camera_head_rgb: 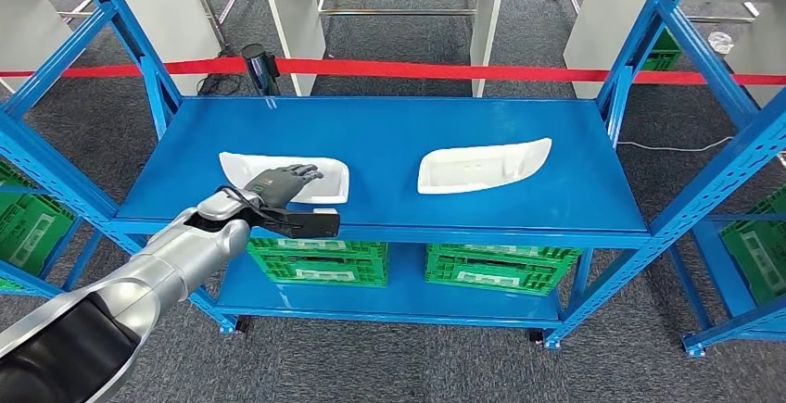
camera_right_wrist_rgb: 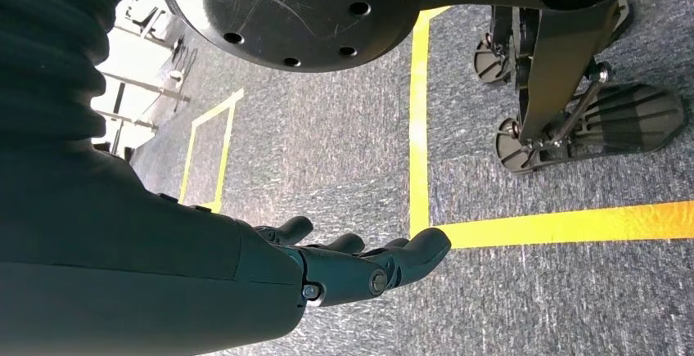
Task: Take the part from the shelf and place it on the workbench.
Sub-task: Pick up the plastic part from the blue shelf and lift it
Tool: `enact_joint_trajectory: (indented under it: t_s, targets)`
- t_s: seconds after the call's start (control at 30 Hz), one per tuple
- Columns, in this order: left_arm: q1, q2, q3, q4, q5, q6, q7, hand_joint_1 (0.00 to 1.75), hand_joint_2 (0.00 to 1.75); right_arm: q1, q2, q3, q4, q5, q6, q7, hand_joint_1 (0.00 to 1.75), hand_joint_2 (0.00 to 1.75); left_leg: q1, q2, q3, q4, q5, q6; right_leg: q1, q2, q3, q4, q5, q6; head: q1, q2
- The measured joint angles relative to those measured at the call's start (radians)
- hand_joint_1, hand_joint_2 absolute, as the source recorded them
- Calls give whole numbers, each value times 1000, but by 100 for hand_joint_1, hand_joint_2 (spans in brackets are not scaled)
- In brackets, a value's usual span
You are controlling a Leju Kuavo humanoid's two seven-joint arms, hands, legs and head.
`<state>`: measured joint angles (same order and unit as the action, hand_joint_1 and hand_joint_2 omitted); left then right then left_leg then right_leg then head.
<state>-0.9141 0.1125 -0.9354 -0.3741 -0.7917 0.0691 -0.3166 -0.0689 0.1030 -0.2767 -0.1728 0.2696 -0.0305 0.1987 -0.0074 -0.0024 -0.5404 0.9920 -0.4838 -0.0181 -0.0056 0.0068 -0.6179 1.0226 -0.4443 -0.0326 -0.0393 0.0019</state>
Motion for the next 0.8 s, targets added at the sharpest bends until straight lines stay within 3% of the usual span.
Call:
enact_joint_trajectory:
  t_s: [0.8]
  targets:
    - [-10, -5, 19, 15, 9, 30, -15, 175, 175, -1, 0, -1, 0, 12, 0, 4, 0, 175, 0, 0, 5, 0, -1, 0, 0, 1, 4, 0, 0, 0, 0, 0]
